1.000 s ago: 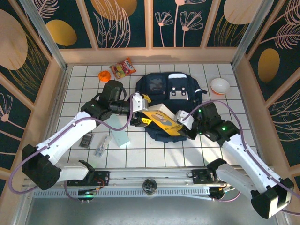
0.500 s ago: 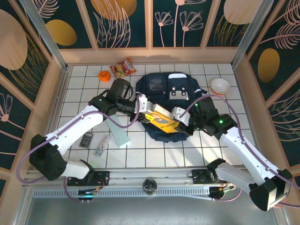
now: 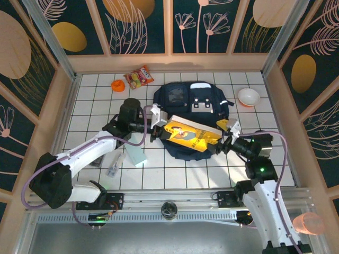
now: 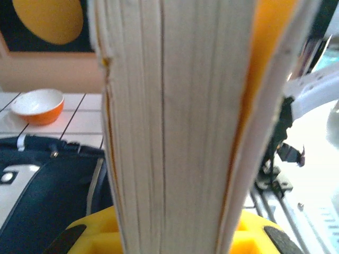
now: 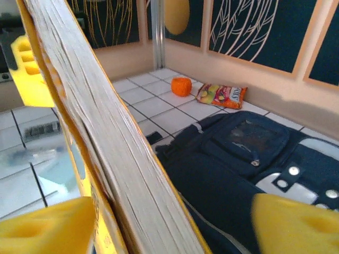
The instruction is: Pack the student bag
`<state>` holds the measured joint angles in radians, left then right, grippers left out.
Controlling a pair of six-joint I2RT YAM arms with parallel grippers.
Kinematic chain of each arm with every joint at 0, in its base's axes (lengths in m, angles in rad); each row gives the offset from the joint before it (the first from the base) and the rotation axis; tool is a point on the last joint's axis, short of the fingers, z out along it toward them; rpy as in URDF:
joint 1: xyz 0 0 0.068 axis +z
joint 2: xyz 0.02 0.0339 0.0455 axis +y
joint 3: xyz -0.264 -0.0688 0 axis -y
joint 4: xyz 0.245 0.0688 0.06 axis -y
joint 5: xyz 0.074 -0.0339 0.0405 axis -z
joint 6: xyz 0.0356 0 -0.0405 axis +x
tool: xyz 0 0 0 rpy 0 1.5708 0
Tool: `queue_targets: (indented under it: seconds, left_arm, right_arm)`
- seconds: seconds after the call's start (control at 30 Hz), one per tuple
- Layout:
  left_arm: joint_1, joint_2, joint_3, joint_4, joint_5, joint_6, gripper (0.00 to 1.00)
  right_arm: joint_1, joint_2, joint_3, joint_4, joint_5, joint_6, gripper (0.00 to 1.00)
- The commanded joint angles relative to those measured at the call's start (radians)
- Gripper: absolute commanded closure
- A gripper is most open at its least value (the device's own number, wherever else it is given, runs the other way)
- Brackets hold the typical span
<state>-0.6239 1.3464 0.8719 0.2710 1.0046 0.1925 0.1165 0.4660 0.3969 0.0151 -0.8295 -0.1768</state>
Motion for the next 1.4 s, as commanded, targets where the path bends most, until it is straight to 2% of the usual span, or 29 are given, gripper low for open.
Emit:
queue_targets:
  seconds: [0.0,0.1,0.2,0.37,0.47,0.6,0.67,0.73,0.77,0.8,0.83,0.93,1.0,1.03,1.1,1.17,1.3,1.37]
  left_arm:
    - [0.002,0.0,0.028,0.278,0.157,-0.16,1.0]
    - [0.003,0.012,0.062,0.274,0.191,-0.172,1.0]
    - [0.001,0.017,0.079,0.296,0.193,-0.194,1.0]
    - [0.003,0.036,0.091,0.374,0.188,-0.278,1.0]
    - [0.002,0.05,0.094,0.421,0.177,-0.32,1.0]
    - [0.003,0.068,0.095,0.4,0.151,-0.303,1.0]
    - [0.003,0.08,0.121,0.397,0.155,-0.305,1.0]
    - [0.0,0.093,0.133,0.409,0.165,-0.322,1.0]
    - [0.0,0.098,0.136,0.415,0.167,-0.327,1.0]
    - [0.001,0.101,0.137,0.417,0.164,-0.325,0.99]
    - [0.0,0.099,0.136,0.415,0.152,-0.32,0.94]
    - [0.0,0.085,0.138,0.305,0.036,-0.211,0.6]
    - [0.001,0.067,0.145,0.164,-0.11,-0.089,0.36]
    - [0.0,0.06,0.144,0.113,-0.187,-0.041,0.31]
    - [0.0,0.048,0.128,0.045,-0.354,0.051,0.25]
    - [-0.001,0.048,0.108,0.007,-0.445,0.135,0.24]
    - [-0.039,0.104,0.121,-0.124,-0.523,0.309,0.23]
    - [-0.074,0.153,0.145,-0.169,-0.553,0.355,0.21]
  right_arm:
    - [-0.008,-0.026,-0.032,0.289,-0.122,0.268,0.01]
    - [-0.008,-0.018,-0.049,0.348,-0.102,0.361,0.01]
    - [-0.008,-0.012,-0.1,0.469,-0.165,0.455,0.05]
    - [-0.008,-0.016,-0.194,0.71,-0.197,0.621,0.31]
    - [-0.008,-0.014,-0.233,0.859,-0.217,0.708,0.42]
    - [-0.008,-0.013,-0.238,0.939,-0.248,0.767,0.49]
    - [-0.007,-0.014,-0.23,0.941,-0.25,0.778,0.5]
    - [-0.006,-0.009,-0.218,0.925,-0.252,0.781,0.56]
    - [-0.007,-0.006,-0.207,0.902,-0.249,0.772,0.69]
    - [-0.006,-0.006,-0.195,0.858,-0.231,0.755,0.92]
    - [-0.006,-0.009,-0.183,0.807,-0.207,0.731,1.0]
    - [-0.01,-0.026,-0.151,0.655,-0.115,0.668,1.0]
    - [-0.023,-0.049,-0.134,0.558,0.04,0.713,1.0]
    - [-0.03,-0.057,-0.123,0.505,0.121,0.745,1.0]
    - [-0.047,-0.061,-0.073,0.339,0.29,0.809,1.0]
    - [-0.052,-0.049,-0.005,0.165,0.413,0.821,1.0]
    - [-0.053,-0.014,0.147,-0.155,0.648,0.819,1.0]
    - [-0.053,-0.015,0.175,-0.205,0.672,0.793,1.0]
